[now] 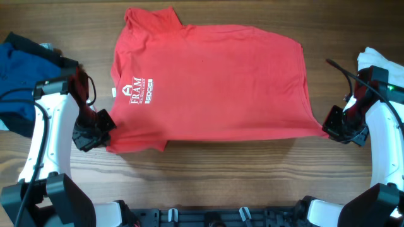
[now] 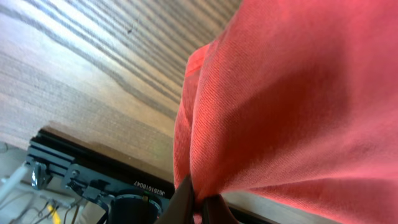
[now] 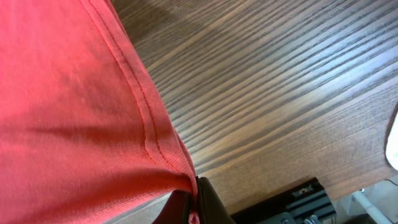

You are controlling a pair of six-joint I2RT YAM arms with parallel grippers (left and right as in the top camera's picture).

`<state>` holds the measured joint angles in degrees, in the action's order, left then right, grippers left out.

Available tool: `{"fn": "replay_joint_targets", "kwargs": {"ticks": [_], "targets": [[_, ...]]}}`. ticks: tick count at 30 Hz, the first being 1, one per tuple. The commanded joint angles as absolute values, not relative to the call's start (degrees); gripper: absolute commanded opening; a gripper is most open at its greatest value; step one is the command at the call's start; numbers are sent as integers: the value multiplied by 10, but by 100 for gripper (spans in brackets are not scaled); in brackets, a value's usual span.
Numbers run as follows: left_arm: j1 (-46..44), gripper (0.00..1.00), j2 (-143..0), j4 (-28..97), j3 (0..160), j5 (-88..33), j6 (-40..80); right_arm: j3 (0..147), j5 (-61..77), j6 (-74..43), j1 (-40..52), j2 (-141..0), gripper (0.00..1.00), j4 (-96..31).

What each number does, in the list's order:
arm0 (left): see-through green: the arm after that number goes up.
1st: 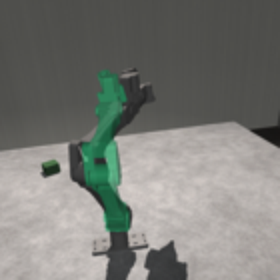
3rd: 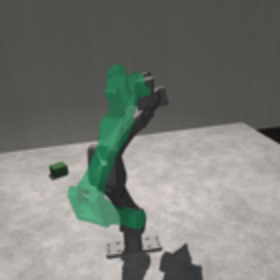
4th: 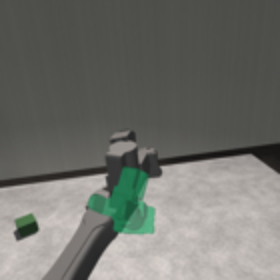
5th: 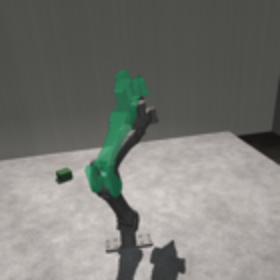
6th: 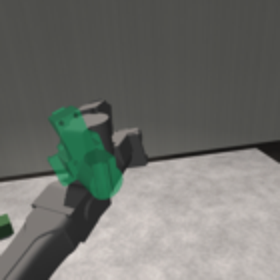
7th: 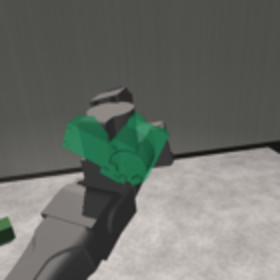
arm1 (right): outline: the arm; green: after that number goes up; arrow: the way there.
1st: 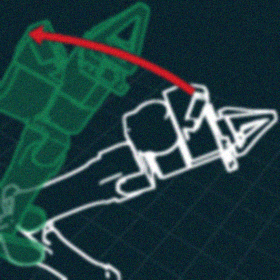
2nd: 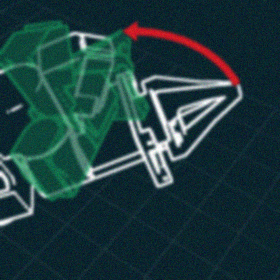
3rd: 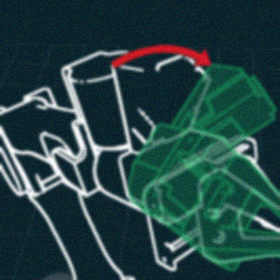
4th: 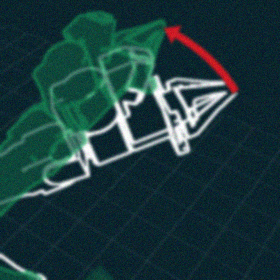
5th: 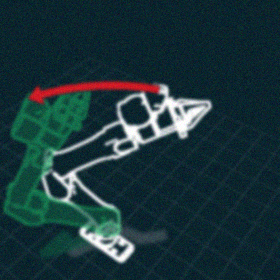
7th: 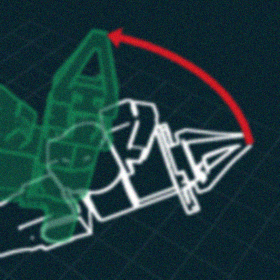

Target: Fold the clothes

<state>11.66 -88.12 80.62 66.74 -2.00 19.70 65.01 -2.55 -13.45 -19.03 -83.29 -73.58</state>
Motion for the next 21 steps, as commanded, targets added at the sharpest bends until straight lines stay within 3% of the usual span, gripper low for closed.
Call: {"fn": "replay_joint_targets", "kwargs": {"ticks": [1,11,21], "targets": [[122,4,-851,805,651,-18,215,648,-23,-141,-194,-822,4,-749],[148,4,-754,776,642,-17,251,633,31,-136,-194,-764,4,-734],[147,4,-828,517,610,-62,251,633,50,-112,-194,-870,4,-600]]}}
